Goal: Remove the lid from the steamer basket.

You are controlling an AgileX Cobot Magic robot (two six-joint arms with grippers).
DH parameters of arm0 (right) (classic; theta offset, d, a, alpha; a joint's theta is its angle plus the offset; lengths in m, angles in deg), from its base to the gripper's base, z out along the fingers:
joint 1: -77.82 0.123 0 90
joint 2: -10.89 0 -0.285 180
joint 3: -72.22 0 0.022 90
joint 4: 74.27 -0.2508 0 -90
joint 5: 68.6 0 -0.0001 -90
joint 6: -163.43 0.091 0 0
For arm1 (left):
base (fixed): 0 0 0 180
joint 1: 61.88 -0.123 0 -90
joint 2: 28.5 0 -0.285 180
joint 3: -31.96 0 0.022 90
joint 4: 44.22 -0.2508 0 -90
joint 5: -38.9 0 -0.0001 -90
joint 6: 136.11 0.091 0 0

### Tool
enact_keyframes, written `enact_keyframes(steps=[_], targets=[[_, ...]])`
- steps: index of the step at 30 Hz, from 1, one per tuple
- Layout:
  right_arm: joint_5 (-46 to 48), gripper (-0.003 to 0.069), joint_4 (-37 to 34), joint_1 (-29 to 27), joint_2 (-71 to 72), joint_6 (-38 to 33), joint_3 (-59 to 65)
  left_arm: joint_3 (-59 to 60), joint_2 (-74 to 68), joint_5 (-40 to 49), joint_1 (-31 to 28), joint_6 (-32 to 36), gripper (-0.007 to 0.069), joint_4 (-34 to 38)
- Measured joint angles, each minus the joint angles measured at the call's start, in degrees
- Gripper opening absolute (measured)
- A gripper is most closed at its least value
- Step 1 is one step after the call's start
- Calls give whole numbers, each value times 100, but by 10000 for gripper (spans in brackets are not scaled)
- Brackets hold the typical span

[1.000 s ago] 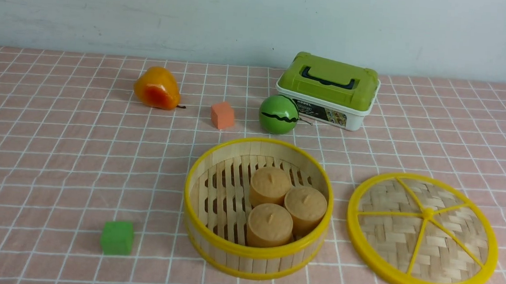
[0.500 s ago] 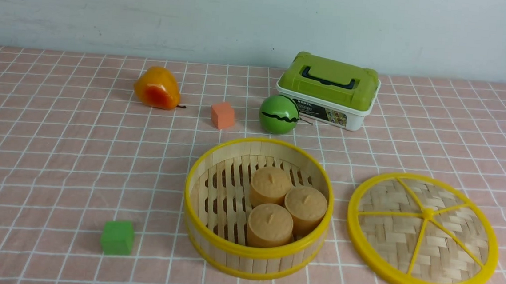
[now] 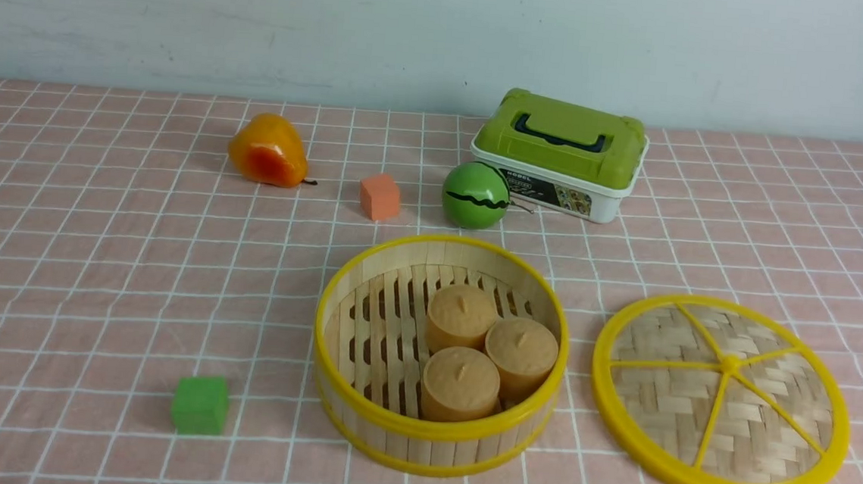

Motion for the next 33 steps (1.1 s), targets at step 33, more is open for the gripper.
enact_keyframes(steps=[33], targets=[[511, -21, 585, -845, 2116, 1346, 2185, 0, 0, -1, 0, 0, 239, 0]])
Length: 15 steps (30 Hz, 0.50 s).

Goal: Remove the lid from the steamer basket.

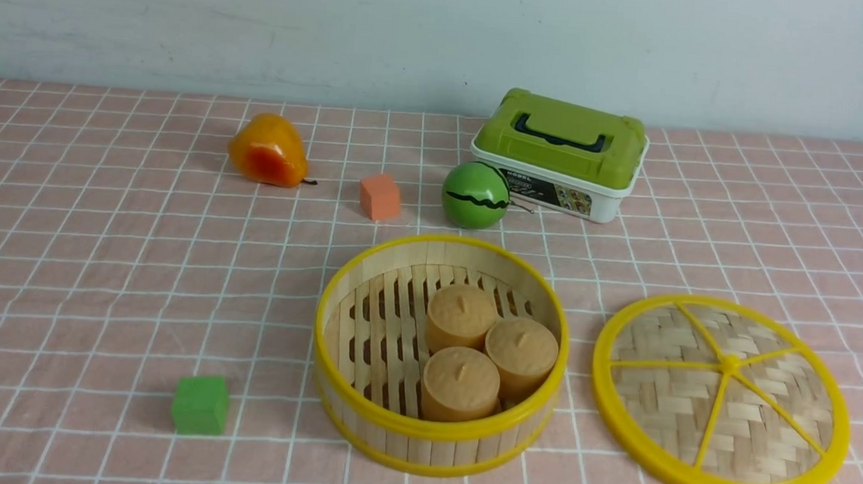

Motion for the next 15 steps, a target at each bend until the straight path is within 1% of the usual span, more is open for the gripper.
enact_keyframes(steps=[15], targets=[[7, -6, 0, 0, 0, 0, -2, 0, 0, 0, 0, 0, 239, 0]])
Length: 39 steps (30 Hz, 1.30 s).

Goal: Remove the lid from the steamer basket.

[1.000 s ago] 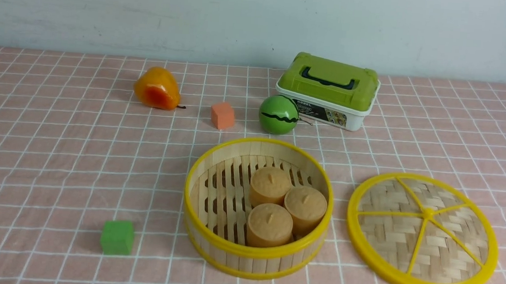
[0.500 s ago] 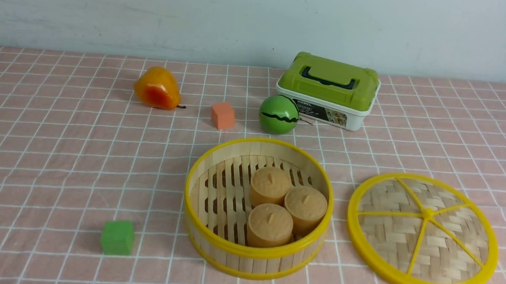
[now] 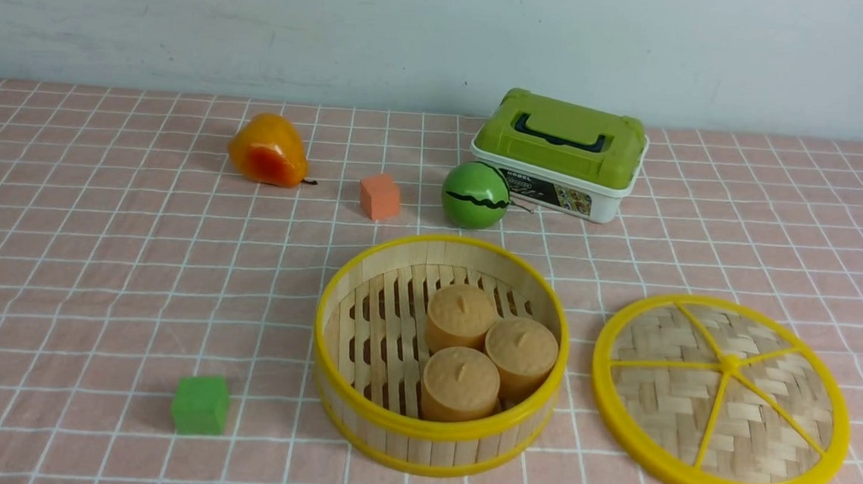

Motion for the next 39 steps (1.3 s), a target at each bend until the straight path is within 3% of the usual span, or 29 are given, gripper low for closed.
enact_keyframes(steps=[39], targets=[[2, 46, 0, 0, 0, 0, -5, 0, 0, 0, 0, 0, 239, 0]])
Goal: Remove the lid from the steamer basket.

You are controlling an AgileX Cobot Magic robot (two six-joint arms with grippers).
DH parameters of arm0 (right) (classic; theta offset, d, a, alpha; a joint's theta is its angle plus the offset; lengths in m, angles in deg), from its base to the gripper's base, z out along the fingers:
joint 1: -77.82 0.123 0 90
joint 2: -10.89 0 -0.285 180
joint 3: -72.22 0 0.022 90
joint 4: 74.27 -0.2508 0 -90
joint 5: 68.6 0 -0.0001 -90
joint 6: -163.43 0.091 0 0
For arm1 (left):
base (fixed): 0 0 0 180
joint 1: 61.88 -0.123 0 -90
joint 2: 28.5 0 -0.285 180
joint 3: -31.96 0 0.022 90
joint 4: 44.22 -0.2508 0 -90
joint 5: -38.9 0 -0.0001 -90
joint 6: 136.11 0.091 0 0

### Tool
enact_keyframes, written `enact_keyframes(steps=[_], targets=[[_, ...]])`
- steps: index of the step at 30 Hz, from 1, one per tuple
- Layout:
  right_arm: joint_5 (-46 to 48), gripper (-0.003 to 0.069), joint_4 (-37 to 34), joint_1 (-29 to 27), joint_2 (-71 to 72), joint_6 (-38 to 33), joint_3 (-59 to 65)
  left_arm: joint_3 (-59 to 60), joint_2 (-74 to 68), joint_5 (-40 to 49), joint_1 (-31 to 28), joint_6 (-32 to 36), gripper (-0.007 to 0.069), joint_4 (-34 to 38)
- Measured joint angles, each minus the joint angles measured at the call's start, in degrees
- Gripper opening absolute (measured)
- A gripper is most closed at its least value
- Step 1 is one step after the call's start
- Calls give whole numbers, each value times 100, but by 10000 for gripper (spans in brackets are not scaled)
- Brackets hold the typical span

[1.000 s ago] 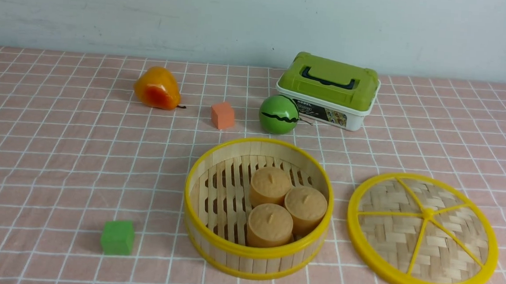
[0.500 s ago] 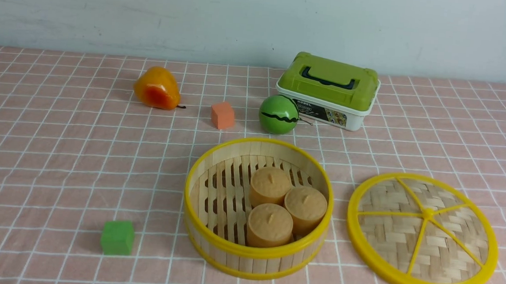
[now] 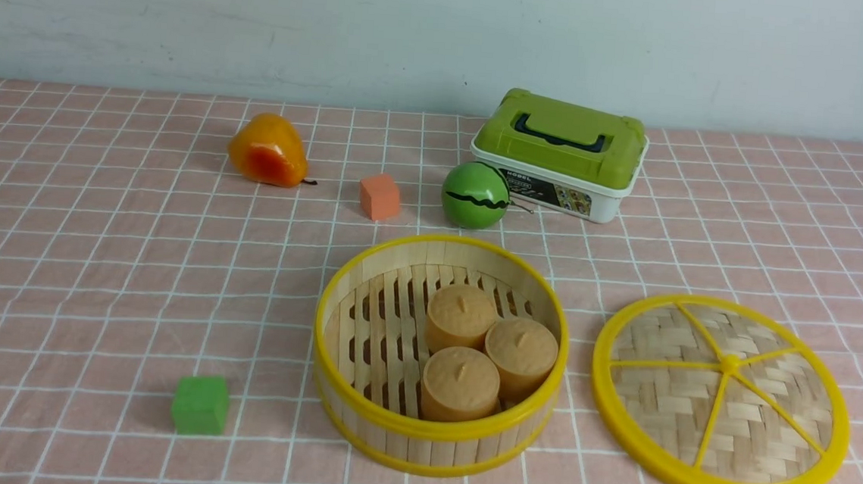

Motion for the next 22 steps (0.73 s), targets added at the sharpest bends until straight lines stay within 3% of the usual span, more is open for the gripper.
enact_keyframes(steps=[22], targets=[[0, 55, 0, 0, 0, 0, 0, 0, 0, 0, 0, 0, 239, -6]])
